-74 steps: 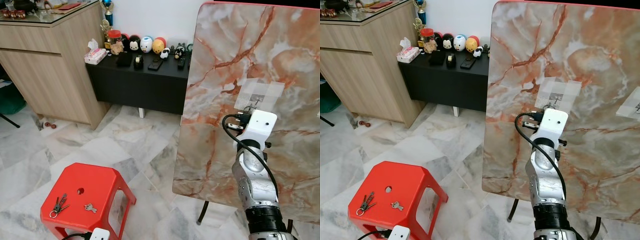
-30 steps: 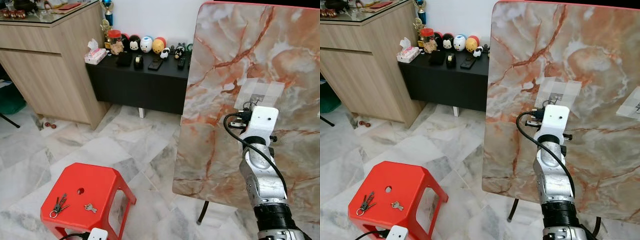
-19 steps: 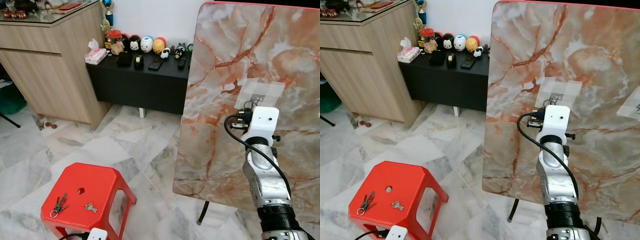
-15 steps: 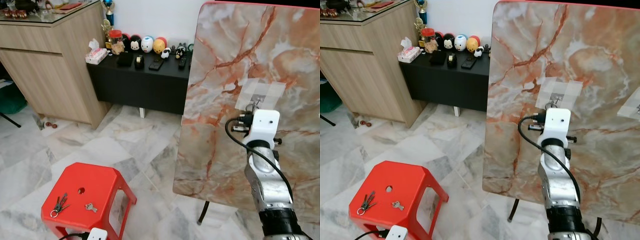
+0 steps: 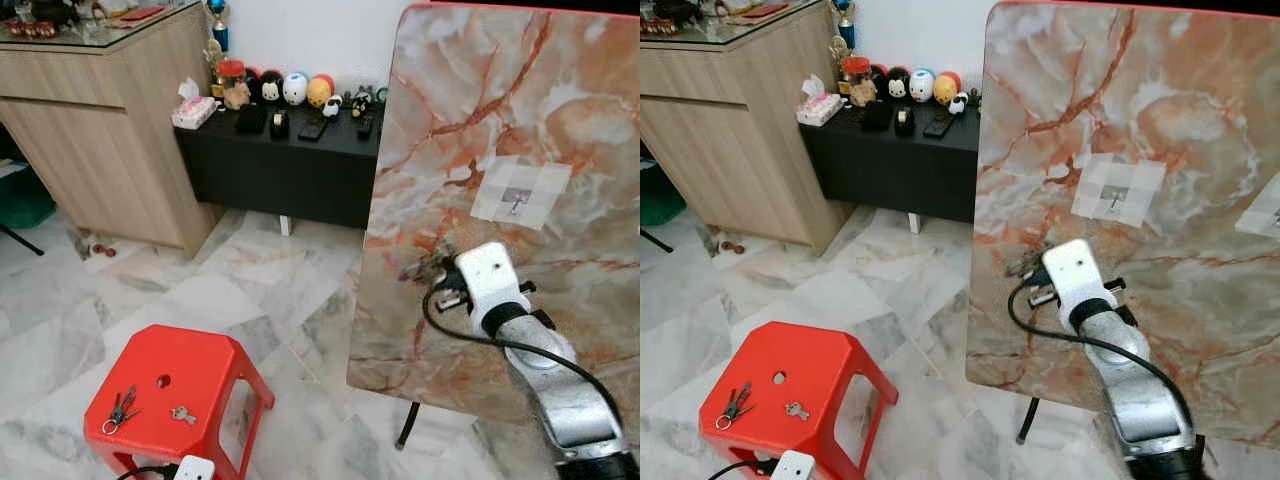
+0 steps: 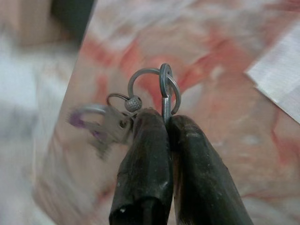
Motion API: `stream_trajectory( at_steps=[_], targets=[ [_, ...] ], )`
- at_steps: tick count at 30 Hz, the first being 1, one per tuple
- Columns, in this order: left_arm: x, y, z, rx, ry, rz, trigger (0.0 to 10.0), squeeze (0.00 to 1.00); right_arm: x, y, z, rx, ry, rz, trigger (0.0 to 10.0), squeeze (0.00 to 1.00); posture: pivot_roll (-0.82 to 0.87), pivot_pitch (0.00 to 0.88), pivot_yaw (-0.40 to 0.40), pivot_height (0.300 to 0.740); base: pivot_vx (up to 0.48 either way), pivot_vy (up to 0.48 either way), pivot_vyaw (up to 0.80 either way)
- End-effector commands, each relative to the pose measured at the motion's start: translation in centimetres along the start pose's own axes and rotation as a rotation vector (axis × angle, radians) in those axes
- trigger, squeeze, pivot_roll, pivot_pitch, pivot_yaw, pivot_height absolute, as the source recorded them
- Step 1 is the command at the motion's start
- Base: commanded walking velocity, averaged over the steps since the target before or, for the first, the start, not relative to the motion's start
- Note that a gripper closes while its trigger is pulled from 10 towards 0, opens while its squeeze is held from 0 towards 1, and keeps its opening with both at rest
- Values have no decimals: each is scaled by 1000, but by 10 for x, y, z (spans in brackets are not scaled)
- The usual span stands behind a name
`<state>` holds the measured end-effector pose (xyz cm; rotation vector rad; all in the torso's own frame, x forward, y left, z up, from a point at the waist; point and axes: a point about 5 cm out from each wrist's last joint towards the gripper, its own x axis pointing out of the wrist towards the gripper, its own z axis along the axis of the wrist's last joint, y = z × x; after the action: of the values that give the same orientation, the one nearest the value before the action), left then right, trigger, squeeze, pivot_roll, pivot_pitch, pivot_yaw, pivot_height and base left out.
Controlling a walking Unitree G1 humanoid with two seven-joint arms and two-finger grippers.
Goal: Hang keys on a hook
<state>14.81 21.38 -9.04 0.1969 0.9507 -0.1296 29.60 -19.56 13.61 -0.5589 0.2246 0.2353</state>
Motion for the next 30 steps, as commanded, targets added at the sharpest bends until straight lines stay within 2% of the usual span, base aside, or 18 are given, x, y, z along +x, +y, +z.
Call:
stream_trajectory(
  at_steps=[1, 3, 4, 5, 9, 10, 11, 12, 14, 18, 22, 25, 27, 30],
  targets=[
    [0, -1, -3, 5, 21, -8, 10000, 0, 0, -2, 12, -90, -22, 46, 10000, 0, -1, 0, 4, 740, 0, 0, 0],
    [0, -2, -2, 2, 22, -11, 10000, 0, -1, -2, 12, -202, 8, 181, 10000, 0, -1, 0, 4, 740, 0, 0, 0],
    [0, -2, -2, 1, 22, -11, 10000, 0, -1, -1, 11, -224, 19, 224, 10000, 0, -1, 0, 4, 740, 0, 0, 0],
    [0, -3, -2, 0, 23, -13, 10000, 0, -3, 3, 10, -288, 37, 332, 10000, 0, -10, 0, 8, 740, 0, 0, 0],
    [1, -4, -2, 0, 23, -16, 10000, 0, -9, 10, 5, -365, 82, 527, 10000, 0, -16, 0, 8, 740, 0, 0, 0],
    [1, -4, -2, 0, 23, -16, 10000, 0, -9, 10, 5, -365, 82, 527, 10000, 0, -16, 0, 8, 740, 0, 0, 0],
    [1, -5, -2, -1, 24, -17, 10000, 0, -15, 11, -1, -441, 124, 655, 10000, 0, -12, 0, 4, 740, 0, 0, 0],
    [1, -5, -2, -5, 23, -16, 10000, 0, -17, 12, -3, -453, 143, 705, 10000, 0, -12, 0, 4, 740, 0, 0, 0],
    [1, -6, -2, -8, 23, -14, 10000, 0, -19, 12, -4, -469, 153, 756, 10000, 0, -11, 0, 1, 740, 0, 0, 0],
    [1, -6, -2, -9, 25, -14, 10000, 0, -16, 13, 1, -443, 134, 821, 10000, 0, -11, 0, 2, 740, 0, 0, 0],
    [1, -7, -2, -13, 26, -18, 10000, 0, -21, 26, 4, -348, 69, 981, 10000, 0, -7, 0, 0, 740, 0, 0, 0],
    [1, -7, -2, -14, 25, -18, 10000, 0, -23, 30, 7, -301, 26, 1032, 10000, 0, -6, 0, -1, 740, 0, 0, 0],
    [1, -7, -1, -17, 23, -18, 10000, 0, -22, 36, 20, -158, -95, 1066, 10000, 0, -2, 0, -3, 740, 0, 0, 0],
    [2, -7, -1, -15, 22, -20, 10000, 0, -21, 36, 21, -126, -119, 1061, 10000, 0, -1, 0, -4, 740, 0, 0, 0]
  ],
)
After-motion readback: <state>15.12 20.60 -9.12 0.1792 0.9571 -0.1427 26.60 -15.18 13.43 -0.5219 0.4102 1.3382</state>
